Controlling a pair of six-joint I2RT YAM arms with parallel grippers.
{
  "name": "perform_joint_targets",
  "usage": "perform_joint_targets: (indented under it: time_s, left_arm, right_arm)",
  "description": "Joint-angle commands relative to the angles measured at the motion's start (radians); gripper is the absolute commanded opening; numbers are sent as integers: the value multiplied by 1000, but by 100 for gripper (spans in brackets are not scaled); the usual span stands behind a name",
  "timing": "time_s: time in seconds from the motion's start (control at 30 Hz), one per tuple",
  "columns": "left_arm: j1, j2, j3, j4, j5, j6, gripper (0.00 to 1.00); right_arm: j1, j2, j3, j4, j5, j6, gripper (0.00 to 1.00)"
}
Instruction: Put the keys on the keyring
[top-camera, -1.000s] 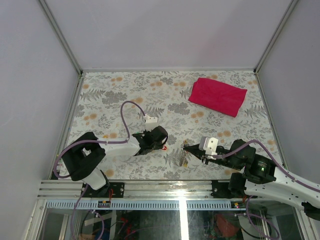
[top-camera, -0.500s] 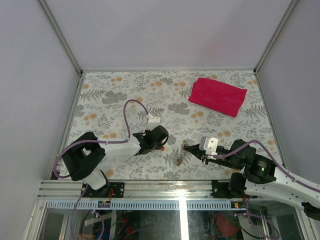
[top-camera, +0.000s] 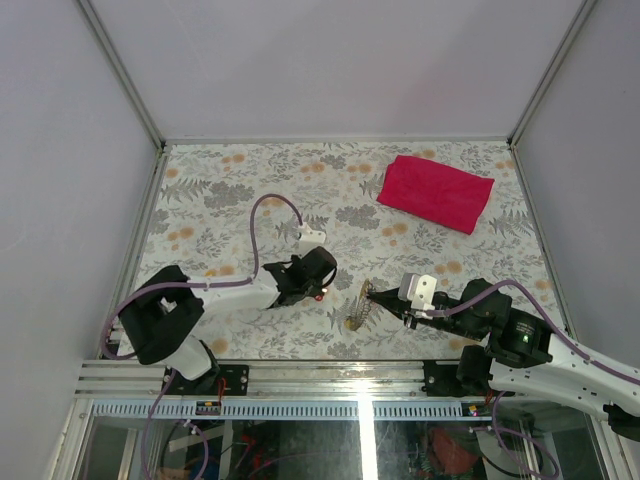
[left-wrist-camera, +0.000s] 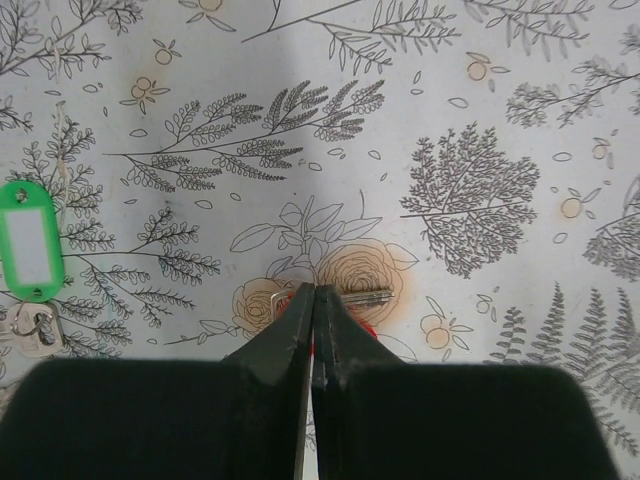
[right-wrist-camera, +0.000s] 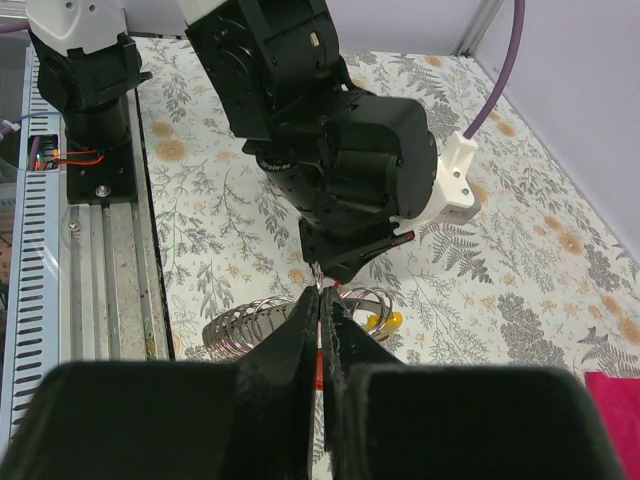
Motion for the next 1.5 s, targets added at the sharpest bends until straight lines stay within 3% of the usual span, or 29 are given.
perform_joint_targets:
  time_s: [0.0,0.27,0.5,0.93,1.03,1.3,1.47]
  left_arm:
    - [1,-76,-2,13,-2,39,0]
    - [16,-191,-58,99,150,89,0]
    - [99,-273,-118,193,464,121,0]
    - [115,-185,-56,123,850,231,0]
    - [116,-186,-65,122,862,237,0]
    - [142,-157,-127,190,727,194,0]
    - [145,-117,-129,231,695,183,5]
  right_arm:
    - [6,-6,12,63,16,2,0]
    - [6,-2,11,68,14,1,0]
    - [6,-9,11,62,16,3,0]
    - [6,-12,11,64,14,13,0]
    - [6,-13,10,63,15,14,0]
    - [6,-8,8,66,14,15,0]
    - [6,-9,8,61,15,15,0]
